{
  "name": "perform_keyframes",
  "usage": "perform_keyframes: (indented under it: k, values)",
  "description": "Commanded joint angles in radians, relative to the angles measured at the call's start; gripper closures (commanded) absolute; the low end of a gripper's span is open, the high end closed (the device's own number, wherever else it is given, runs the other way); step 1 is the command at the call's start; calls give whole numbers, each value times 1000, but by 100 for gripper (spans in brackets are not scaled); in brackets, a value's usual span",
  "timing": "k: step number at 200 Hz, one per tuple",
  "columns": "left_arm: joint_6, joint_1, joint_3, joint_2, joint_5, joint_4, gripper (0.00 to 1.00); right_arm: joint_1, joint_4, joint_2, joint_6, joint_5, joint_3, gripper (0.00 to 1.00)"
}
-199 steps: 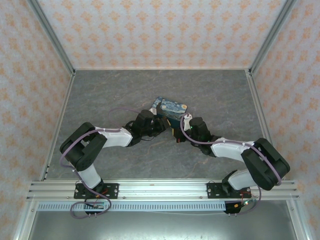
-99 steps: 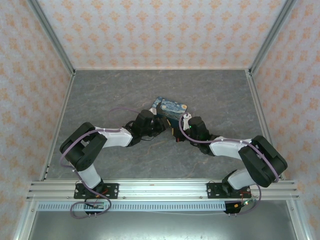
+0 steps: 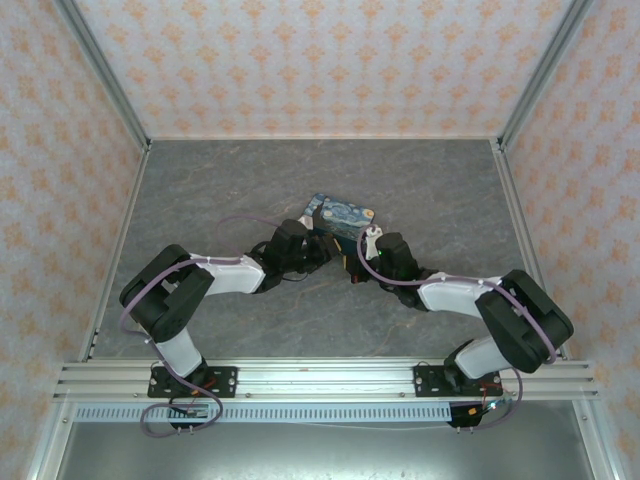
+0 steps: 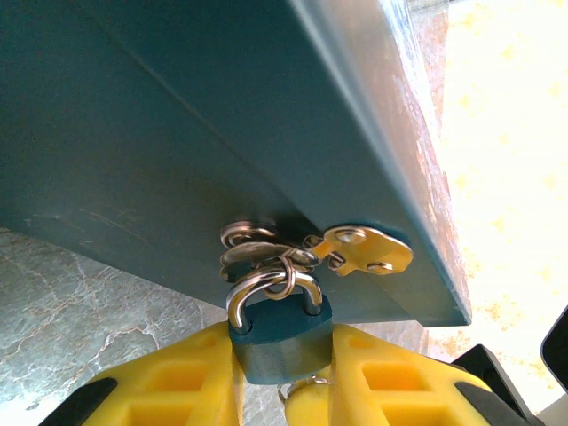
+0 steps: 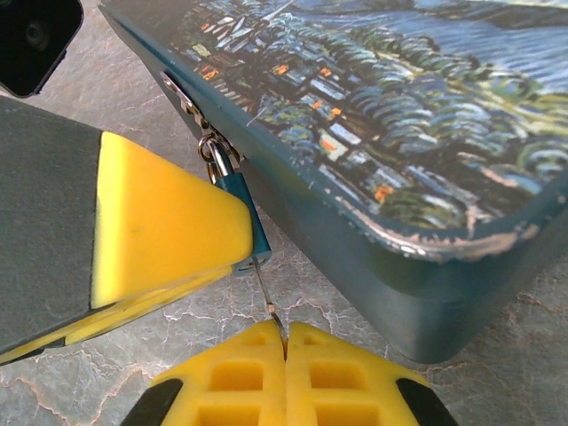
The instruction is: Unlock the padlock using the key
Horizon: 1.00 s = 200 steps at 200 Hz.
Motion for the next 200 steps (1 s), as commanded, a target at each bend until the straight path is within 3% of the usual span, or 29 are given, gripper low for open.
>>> perform_keyframes:
  k: [1,139,200]
  values:
    - [-11,-11,9,-34,-19,14,74,6,43,12,3,7,35,100]
    - [-31,-17,3,-44,-21,18,74,6,220,21,68,-47,33,100]
    - [-30,-19,8,-26,-25,15,74,6,208,-13,68,-48,32,100]
